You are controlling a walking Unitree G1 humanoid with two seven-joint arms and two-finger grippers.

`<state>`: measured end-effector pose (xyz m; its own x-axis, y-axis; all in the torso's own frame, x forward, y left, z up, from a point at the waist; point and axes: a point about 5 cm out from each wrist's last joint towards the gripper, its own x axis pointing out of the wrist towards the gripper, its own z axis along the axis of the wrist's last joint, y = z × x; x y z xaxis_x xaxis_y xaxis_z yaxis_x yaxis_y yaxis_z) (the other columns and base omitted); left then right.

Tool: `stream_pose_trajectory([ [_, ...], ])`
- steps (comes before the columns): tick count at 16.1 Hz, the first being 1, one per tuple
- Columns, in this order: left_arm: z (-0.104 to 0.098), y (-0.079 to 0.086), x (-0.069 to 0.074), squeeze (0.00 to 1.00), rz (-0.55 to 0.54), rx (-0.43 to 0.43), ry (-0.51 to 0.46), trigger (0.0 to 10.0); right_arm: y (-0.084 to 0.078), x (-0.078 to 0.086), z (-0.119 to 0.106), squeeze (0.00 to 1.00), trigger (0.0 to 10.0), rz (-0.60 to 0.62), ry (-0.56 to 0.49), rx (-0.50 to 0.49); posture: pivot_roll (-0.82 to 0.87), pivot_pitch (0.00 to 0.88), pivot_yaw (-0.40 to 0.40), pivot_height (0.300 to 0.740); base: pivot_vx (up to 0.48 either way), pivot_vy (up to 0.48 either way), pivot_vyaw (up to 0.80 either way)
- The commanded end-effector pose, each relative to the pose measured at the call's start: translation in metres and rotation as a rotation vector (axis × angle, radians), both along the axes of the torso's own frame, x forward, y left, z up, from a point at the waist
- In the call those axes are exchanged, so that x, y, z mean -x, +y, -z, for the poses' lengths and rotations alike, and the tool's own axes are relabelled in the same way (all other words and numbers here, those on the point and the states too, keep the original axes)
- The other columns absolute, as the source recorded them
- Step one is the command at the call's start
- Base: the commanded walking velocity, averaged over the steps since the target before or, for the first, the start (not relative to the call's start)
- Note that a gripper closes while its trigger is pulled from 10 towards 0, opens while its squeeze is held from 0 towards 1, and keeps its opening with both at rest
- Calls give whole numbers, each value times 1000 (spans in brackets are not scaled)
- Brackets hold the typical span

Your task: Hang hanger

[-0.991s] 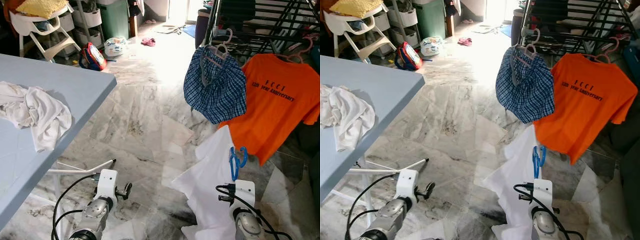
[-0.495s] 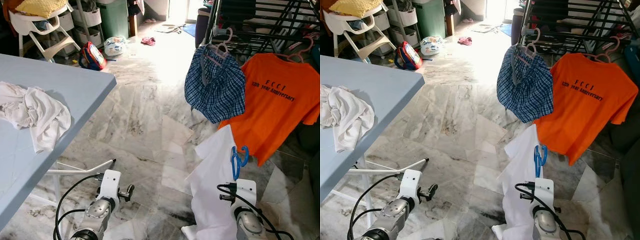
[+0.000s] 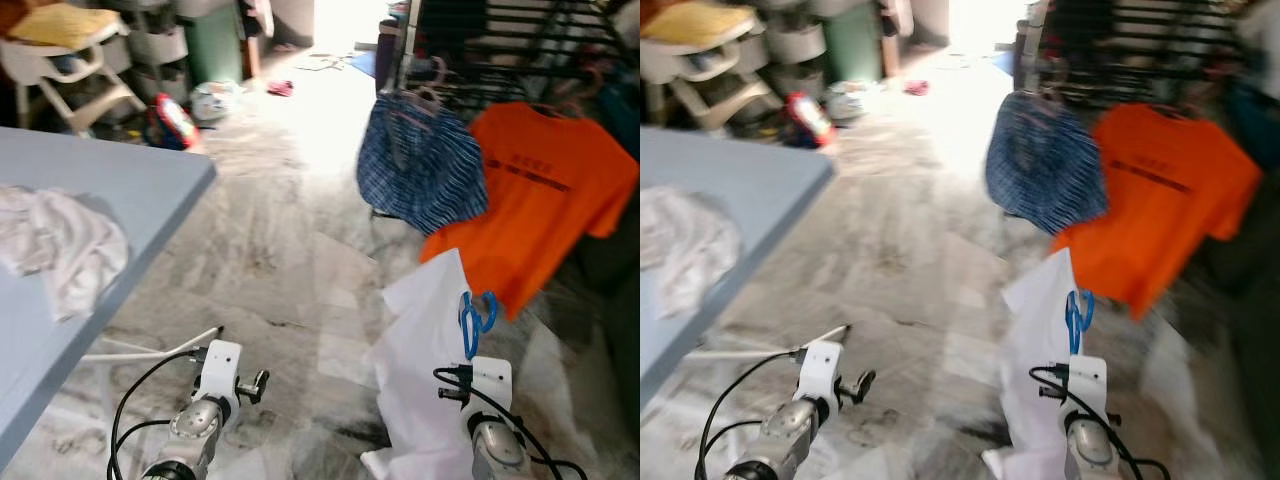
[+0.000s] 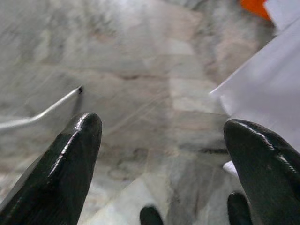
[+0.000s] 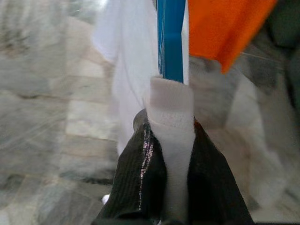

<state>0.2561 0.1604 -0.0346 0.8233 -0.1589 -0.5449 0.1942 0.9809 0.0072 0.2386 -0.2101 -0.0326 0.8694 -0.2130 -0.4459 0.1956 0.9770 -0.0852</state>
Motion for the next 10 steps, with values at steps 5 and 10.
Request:
stream_pose_trajectory([
  [5, -1, -2, -1, 0, -3, 14, -4, 10000, -4, -3, -4, 0, 10000, 21, -24, 7, -32, 80, 1, 740, 0, 0, -400],
  [10, 4, -4, 4, 0, 13, -38, 27, 10000, 0, 0, 3, 0, 10000, 16, 36, -18, -25, 77, -5, 740, 0, 0, 0],
])
